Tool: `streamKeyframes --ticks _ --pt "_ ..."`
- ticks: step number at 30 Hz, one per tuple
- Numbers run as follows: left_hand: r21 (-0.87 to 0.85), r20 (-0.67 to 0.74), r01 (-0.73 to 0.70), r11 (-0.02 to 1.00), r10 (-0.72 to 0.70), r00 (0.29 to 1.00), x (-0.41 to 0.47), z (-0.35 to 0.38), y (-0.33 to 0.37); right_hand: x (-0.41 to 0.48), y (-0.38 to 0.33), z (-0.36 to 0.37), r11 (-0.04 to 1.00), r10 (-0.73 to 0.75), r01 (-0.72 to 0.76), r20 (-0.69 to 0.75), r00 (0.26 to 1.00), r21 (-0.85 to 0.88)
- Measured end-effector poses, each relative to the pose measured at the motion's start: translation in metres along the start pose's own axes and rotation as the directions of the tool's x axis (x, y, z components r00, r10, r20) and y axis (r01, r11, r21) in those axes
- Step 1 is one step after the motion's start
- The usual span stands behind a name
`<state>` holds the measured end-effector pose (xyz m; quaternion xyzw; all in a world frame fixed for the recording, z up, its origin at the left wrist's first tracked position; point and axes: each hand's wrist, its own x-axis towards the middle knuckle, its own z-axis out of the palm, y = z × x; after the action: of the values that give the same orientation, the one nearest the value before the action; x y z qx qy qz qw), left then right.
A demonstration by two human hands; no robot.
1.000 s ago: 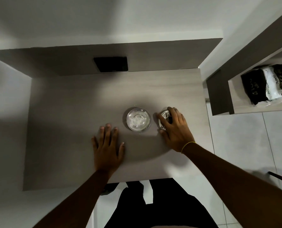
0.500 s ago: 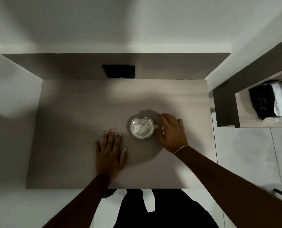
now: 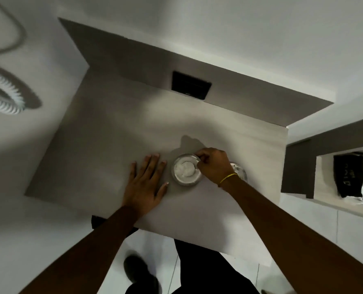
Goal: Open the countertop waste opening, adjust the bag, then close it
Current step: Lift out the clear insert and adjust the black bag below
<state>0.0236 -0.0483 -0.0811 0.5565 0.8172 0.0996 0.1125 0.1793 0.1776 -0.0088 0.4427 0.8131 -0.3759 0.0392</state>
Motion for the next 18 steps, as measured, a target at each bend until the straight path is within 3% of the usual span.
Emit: streamKeyframes --ticks 4,8,13,18 --pt "-0.112 -0.043 0.129 0.985 -0.134 0.99 -0.032 -0.017 -0.007 -0.031 -0.026 0.015 0.997 0.007 -0.007 0.006 1.0 0.08" --pt "-0.158 -0.085 0.254 0.954 -0.269 0.959 -0.11 -0.022 -0.038 -0.077 -0.066 0.049 0.943 0.053 -0.078 0.086 0.995 0.322" --pt "-0.206 -0.171 0.34 0.918 -0.376 0.911 -0.229 -0.003 -0.086 -0.139 -0.117 0.133 0.805 0.069 -0.18 0.212 0.975 0.565" --pt "-0.306 -0.121 0.463 0.832 -0.516 0.848 -0.322 0.038 -0.119 -0.186 -0.138 0.246 0.739 0.011 -0.217 0.31 0.951 0.638"
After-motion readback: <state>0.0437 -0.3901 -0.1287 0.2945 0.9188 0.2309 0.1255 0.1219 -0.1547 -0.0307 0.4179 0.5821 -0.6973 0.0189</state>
